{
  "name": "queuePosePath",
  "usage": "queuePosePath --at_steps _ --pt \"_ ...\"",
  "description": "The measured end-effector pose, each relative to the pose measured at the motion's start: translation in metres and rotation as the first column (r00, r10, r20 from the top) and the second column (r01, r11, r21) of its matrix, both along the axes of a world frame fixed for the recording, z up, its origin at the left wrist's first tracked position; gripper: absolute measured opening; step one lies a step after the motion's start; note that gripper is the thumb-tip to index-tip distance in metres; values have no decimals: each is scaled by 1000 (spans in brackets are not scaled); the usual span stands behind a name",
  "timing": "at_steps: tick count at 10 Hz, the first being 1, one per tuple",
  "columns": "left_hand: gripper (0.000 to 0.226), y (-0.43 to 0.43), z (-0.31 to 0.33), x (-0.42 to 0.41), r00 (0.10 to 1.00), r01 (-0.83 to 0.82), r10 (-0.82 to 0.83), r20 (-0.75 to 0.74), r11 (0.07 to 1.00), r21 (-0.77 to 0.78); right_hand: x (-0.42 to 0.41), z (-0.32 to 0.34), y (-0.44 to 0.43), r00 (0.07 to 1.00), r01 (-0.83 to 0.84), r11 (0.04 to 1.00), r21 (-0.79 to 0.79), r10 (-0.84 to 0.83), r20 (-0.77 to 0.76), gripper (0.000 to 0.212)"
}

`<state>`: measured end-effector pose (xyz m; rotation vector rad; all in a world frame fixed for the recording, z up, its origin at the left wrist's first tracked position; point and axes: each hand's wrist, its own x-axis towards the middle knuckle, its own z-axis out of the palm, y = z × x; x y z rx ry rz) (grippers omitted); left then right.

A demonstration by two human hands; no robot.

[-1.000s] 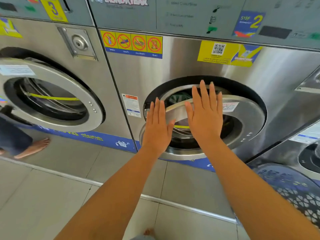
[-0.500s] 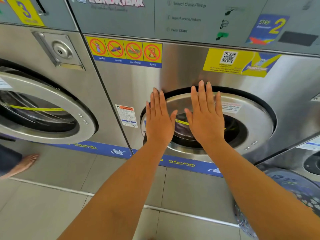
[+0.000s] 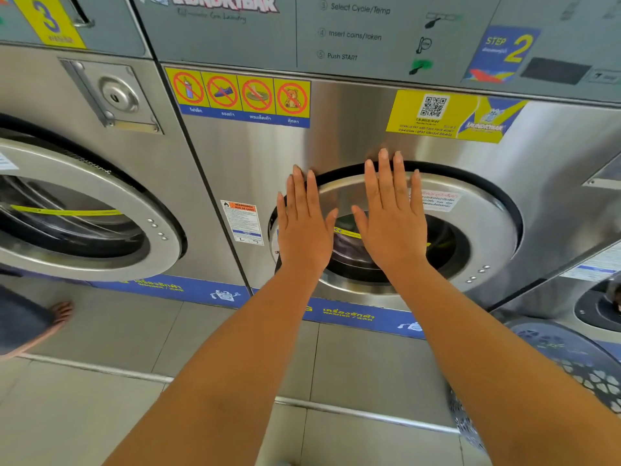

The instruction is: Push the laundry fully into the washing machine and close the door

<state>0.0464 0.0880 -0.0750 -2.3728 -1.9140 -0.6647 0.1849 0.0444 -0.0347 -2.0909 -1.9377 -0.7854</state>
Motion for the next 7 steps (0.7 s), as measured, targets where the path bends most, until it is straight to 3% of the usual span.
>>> queuePosePath --at_steps 5,7 --pt "71 -35 35 -34 993 54 -69 -91 987 -152 -7 31 -31 995 -19 994 -107 9 -96 61" --pt "67 -73 70 -53 994 21 -36 -107 990 -139 -22 50 -70 986 -85 990 -117 66 -151 61"
